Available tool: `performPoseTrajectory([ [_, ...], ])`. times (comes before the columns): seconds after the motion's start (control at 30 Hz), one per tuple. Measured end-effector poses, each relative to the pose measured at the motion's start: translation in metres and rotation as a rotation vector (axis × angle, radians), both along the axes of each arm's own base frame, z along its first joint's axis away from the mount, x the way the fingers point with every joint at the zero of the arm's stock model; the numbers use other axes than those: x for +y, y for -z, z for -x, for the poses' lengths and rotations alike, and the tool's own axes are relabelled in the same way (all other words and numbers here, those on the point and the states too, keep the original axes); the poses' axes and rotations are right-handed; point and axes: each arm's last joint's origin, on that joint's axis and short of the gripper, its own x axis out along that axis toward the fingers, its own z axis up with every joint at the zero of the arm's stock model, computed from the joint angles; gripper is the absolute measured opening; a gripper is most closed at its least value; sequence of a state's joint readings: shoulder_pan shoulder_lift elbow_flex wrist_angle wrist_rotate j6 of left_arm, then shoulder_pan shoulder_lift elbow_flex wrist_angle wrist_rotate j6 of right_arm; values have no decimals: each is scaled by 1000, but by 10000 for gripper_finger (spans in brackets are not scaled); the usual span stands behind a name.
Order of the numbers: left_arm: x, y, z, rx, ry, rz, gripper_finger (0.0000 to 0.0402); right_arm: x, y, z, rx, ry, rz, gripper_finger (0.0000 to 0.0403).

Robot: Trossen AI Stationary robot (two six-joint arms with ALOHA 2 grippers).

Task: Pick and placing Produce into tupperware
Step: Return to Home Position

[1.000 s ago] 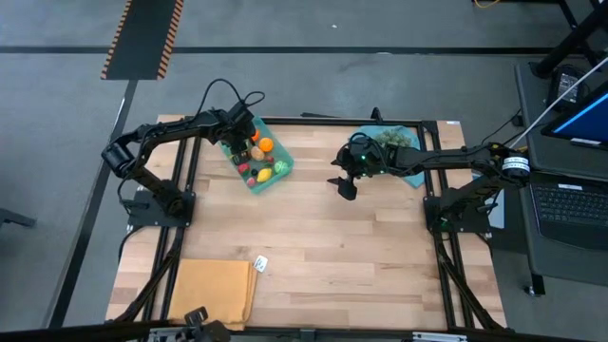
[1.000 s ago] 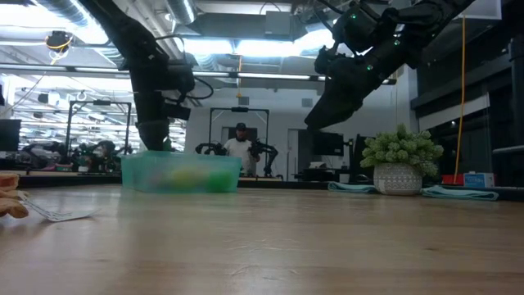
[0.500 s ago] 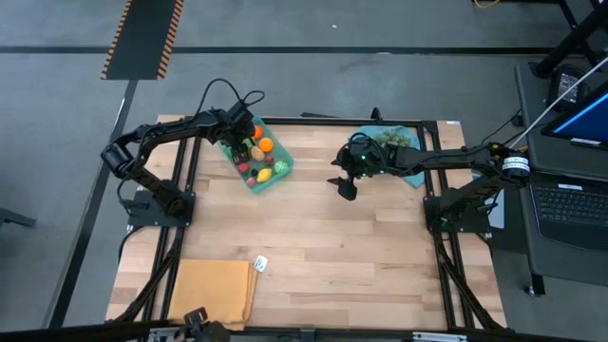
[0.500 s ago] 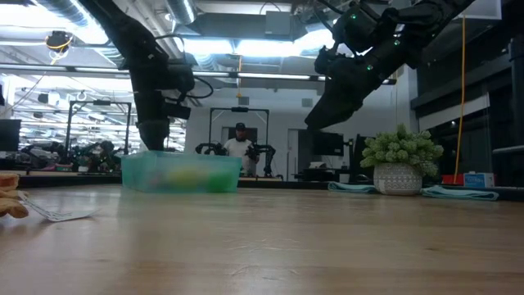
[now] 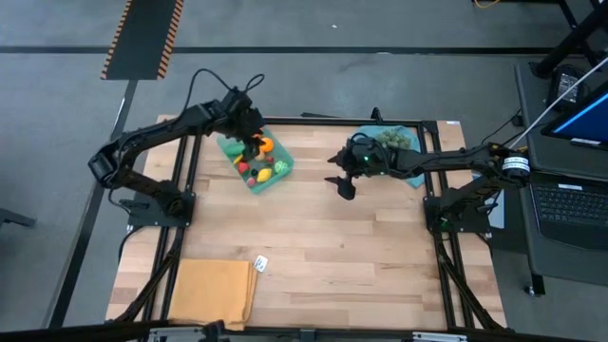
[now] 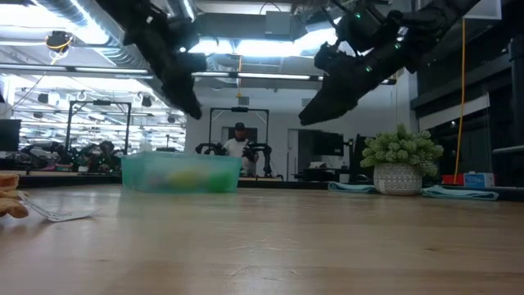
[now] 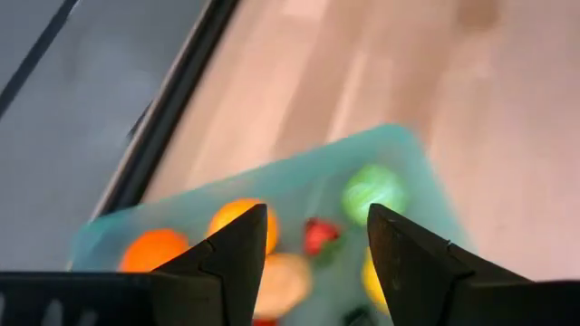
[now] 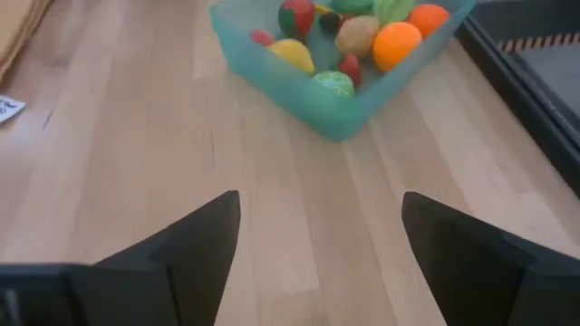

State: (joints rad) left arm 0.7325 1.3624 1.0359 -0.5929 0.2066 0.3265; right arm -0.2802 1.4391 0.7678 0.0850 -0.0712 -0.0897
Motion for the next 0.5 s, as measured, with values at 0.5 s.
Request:
performPoseTrajectory([
  [0.5, -90, 10, 13, -420, 207, -118, 185, 6, 1, 22, -207, -76, 4, 307],
])
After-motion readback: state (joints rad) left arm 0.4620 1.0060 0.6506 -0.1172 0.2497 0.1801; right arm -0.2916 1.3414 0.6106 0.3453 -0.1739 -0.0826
